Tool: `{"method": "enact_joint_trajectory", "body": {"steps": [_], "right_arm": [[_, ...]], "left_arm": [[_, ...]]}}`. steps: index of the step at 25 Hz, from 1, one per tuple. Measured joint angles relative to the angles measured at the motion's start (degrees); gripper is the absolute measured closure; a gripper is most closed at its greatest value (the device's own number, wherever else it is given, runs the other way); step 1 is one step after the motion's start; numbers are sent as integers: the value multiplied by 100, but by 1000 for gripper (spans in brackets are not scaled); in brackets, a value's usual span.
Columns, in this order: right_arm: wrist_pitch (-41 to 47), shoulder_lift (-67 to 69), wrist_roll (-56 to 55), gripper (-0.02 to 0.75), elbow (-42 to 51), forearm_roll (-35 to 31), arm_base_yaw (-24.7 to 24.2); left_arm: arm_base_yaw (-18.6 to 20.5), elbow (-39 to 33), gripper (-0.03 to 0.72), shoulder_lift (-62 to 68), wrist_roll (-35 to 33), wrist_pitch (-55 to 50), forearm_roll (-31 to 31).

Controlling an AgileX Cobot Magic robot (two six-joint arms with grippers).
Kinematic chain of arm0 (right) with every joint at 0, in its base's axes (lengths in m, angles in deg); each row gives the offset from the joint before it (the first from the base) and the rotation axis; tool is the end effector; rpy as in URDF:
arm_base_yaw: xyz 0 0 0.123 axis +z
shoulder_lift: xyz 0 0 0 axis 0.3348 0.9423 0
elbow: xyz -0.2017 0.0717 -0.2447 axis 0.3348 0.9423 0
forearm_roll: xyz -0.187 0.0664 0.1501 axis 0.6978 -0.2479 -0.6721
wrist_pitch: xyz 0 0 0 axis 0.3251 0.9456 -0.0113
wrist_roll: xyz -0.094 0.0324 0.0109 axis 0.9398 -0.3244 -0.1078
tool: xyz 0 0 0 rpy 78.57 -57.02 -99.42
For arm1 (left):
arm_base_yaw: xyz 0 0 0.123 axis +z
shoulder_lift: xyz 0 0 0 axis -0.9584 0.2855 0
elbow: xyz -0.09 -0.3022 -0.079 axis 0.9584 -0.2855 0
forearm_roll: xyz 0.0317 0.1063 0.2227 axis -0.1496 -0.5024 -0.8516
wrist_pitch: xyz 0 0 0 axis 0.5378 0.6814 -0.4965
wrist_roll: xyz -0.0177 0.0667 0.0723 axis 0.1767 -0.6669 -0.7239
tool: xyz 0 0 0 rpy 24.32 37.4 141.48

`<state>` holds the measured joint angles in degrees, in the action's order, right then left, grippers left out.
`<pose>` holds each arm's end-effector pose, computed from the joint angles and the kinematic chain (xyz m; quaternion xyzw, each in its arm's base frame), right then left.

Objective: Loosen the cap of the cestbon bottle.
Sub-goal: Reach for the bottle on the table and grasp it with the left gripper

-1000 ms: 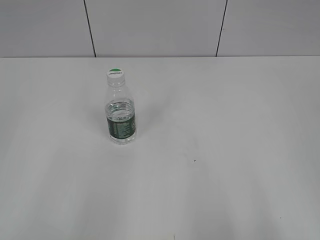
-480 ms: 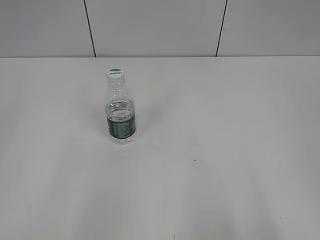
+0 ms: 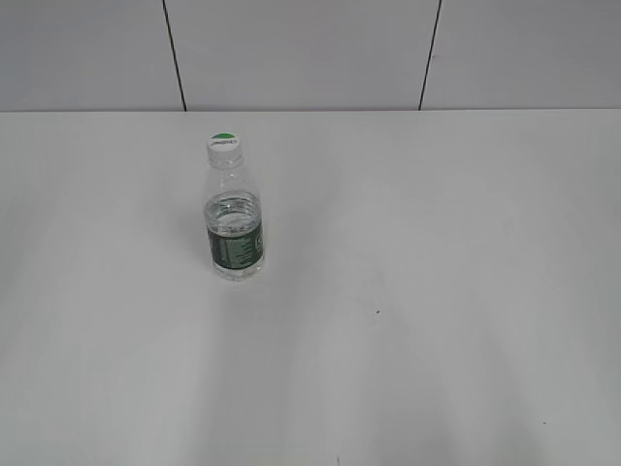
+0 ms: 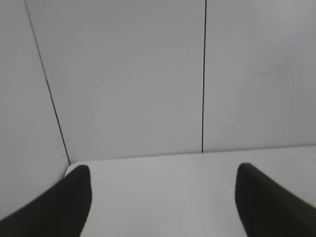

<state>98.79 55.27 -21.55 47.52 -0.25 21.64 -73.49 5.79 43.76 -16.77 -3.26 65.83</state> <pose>-0.0443 0.0001 0.2731 -0.1023 0.8499 -0.0329 0.5158 0.0416 0.0040 0.3825 0.0122 0.7375 0.0380 0.6742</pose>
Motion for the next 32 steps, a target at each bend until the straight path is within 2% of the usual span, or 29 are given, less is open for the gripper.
{"method": "enact_joint_trajectory", "body": {"steps": [10,13,23,32], "right_arm": [[0,0,0,169,0,0,0],[0,0,0,169,0,0,0],[0,0,0,169,0,0,0],[0,0,0,169,0,0,0]], "left_arm": [[-53,-281,152,2206,0,3160,11],[-257,-570,168,2962,0,4116,-1],[-1318,-1323,182,5456,0,7104,-45],[-1418,-1798,183,7489,177,9303,-789]]}}
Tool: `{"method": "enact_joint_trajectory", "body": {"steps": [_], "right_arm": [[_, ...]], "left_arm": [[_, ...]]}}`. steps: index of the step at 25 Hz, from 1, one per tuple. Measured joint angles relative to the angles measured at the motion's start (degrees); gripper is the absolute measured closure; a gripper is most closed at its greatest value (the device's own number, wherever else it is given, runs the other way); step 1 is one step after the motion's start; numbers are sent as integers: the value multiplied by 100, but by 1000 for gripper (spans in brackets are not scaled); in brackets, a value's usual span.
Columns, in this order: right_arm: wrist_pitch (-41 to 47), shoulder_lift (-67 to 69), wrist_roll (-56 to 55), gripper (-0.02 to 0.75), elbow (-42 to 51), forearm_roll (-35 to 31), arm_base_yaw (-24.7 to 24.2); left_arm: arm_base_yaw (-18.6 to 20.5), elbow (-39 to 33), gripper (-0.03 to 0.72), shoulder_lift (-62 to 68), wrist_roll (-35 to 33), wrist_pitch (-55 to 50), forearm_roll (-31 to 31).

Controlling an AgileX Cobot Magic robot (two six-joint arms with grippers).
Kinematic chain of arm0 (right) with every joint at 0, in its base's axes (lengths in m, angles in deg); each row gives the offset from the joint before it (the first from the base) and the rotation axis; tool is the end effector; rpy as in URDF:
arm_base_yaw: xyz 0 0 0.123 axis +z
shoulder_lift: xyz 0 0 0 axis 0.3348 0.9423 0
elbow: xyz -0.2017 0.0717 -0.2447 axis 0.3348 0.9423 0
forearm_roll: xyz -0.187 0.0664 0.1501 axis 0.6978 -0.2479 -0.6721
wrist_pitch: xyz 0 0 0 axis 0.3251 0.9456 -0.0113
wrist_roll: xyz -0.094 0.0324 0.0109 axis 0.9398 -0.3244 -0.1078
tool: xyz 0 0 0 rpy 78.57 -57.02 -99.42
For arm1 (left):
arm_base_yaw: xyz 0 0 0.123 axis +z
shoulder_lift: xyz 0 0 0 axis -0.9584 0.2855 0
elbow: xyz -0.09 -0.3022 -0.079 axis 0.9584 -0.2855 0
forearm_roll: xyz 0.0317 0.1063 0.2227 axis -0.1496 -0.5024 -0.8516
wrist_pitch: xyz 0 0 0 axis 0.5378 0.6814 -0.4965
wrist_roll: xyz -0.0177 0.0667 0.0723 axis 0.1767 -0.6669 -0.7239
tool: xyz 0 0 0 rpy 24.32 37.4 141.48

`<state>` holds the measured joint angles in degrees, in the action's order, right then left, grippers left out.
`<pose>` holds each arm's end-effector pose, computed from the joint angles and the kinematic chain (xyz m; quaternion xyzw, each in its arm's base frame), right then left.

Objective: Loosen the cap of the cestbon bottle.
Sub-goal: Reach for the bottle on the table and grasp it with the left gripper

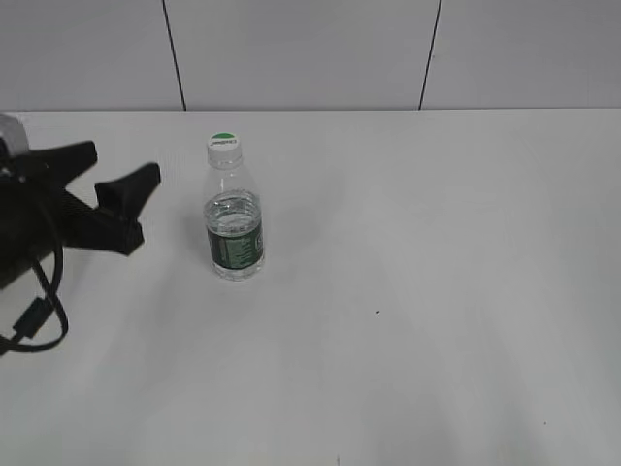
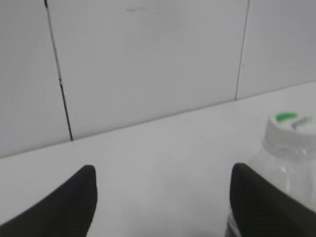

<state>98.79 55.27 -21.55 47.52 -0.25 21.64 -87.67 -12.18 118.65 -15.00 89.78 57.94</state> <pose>-0.0443 0.0001 0.2731 -0.1023 0.8499 -0.0329 0.5158 0.2613 -0.0885 0.1985 0.1784 0.7179 -0.1476 0.6566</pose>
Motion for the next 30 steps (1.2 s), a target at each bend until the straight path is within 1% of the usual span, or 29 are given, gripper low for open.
{"method": "enact_joint_trajectory", "body": {"steps": [6,9,12,15,17,22,30], "right_arm": [[0,0,0,169,0,0,0],[0,0,0,169,0,0,0],[0,0,0,169,0,0,0],[0,0,0,169,0,0,0],[0,0,0,169,0,0,0],[0,0,0,169,0,0,0],[0,0,0,169,0,0,0]], "left_arm": [[0,-117,183,901,19,103,-859],[0,-123,177,1144,19,129,-983],[0,-95,150,1367,19,146,-969],[0,96,114,1606,49,146,-1320],[-1,243,105,1739,188,153,-1571],[-6,626,99,1980,468,159,-1628],[-72,1032,98,2026,526,165,-1826]]}}
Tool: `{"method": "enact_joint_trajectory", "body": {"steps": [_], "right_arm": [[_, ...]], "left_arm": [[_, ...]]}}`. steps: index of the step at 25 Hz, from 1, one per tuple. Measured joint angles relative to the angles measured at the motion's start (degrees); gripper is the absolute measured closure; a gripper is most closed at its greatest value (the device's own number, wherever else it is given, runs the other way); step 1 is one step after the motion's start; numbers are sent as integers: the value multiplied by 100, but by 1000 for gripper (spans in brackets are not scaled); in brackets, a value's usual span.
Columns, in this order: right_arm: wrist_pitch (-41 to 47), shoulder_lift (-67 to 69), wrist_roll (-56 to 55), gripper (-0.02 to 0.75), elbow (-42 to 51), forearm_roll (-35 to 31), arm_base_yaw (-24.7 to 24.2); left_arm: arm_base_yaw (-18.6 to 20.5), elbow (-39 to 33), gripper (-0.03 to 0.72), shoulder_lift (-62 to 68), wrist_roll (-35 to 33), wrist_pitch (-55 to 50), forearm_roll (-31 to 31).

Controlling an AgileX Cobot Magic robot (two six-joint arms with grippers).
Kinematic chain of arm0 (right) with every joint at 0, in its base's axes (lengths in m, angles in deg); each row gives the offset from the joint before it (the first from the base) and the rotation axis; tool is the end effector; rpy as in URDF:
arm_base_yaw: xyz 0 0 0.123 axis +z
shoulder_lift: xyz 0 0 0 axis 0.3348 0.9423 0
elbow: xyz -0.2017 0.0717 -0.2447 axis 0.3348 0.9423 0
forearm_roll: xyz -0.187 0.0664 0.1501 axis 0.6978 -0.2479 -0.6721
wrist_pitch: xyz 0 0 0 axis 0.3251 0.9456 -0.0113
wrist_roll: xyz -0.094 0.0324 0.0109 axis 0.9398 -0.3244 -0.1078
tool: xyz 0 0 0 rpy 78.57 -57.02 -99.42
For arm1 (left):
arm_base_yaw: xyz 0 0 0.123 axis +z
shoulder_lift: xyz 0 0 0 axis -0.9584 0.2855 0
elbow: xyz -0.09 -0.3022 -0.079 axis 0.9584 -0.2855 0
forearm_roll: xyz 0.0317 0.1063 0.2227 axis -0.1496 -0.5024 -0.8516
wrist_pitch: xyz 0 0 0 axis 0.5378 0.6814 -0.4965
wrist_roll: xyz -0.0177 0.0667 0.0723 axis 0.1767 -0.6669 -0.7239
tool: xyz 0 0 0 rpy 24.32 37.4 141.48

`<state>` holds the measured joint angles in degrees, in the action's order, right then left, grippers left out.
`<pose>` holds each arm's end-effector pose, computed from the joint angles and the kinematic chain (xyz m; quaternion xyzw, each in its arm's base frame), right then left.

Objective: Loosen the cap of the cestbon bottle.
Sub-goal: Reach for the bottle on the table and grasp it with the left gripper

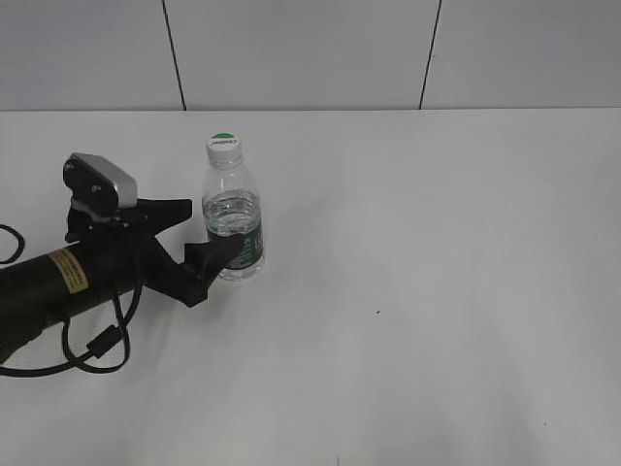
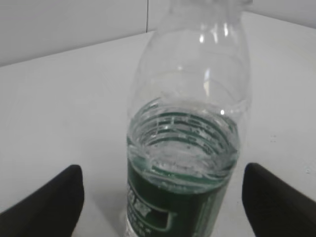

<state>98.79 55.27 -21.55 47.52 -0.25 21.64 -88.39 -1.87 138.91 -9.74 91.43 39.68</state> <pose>-0.0443 0.0001 0.2731 -0.1023 0.8499 -0.0329 0.5158 0.3004 -0.1311 0.1222 0.2796 0.7388 -0.2553 0.5575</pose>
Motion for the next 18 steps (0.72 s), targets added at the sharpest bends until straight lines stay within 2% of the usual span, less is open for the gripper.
{"method": "enact_joint_trajectory", "body": {"steps": [18], "right_arm": [[0,0,0,169,0,0,0]], "left_arm": [[-308,945,99,943,358,3,-84]]}}
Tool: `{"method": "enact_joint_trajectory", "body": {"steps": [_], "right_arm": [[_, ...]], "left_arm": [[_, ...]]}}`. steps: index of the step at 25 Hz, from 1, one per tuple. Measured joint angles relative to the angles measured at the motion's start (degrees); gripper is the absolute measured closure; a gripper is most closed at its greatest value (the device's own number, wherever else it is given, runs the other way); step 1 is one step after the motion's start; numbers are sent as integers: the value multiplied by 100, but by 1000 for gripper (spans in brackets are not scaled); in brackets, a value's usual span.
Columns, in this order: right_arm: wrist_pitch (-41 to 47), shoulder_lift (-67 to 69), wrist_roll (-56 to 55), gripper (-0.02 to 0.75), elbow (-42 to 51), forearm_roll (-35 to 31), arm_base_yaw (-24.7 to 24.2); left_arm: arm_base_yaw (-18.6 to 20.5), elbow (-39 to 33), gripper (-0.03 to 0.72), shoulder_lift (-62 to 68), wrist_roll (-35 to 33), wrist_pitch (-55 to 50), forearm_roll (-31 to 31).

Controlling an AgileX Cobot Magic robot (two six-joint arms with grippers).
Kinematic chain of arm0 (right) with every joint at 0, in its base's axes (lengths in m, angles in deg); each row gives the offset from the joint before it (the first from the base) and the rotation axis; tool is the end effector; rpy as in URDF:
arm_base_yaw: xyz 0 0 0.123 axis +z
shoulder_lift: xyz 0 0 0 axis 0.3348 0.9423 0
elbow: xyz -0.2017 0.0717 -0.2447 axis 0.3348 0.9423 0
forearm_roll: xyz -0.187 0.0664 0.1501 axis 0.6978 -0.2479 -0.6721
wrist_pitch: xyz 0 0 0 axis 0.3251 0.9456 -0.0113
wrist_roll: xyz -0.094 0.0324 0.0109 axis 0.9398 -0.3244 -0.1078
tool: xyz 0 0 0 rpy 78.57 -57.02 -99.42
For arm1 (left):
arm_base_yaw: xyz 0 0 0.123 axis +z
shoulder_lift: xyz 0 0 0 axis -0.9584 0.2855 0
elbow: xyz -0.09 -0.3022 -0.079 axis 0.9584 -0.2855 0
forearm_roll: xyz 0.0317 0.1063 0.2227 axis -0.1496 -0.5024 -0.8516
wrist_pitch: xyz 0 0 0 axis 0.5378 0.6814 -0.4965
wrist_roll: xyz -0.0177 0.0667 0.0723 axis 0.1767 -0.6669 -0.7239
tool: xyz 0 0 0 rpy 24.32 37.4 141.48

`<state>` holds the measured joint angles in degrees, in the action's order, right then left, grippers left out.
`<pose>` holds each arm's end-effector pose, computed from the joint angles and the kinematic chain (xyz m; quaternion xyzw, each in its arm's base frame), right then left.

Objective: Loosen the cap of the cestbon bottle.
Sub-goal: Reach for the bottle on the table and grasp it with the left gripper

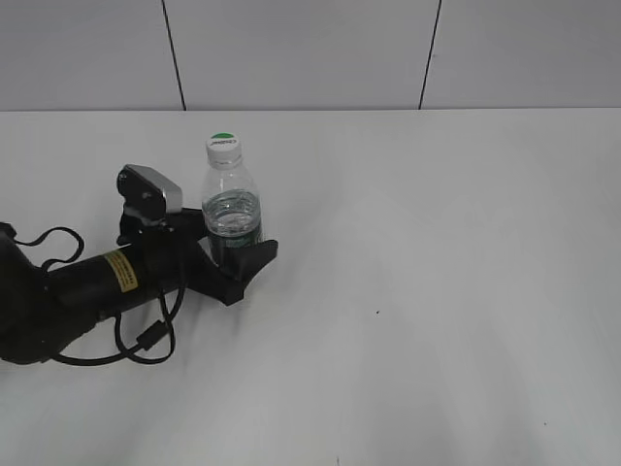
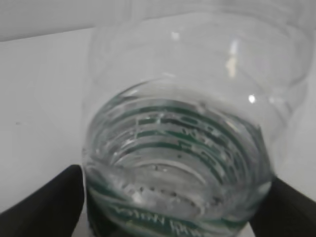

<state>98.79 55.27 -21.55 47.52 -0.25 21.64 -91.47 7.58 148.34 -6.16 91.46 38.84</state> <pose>-0.0443 0.0001 0.2731 -0.1023 0.8499 -0.0329 0.5158 0.3312 -0.1608 0.0882 0.2823 0.7378 -0.2906 0.5399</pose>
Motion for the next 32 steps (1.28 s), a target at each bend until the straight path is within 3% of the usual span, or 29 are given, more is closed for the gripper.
{"method": "enact_joint_trajectory", "body": {"steps": [23,32], "right_arm": [[0,0,0,169,0,0,0],[0,0,0,169,0,0,0]], "left_arm": [[-22,214,134,32,16,0,226],[-22,295,285,32,16,12,132]]}}
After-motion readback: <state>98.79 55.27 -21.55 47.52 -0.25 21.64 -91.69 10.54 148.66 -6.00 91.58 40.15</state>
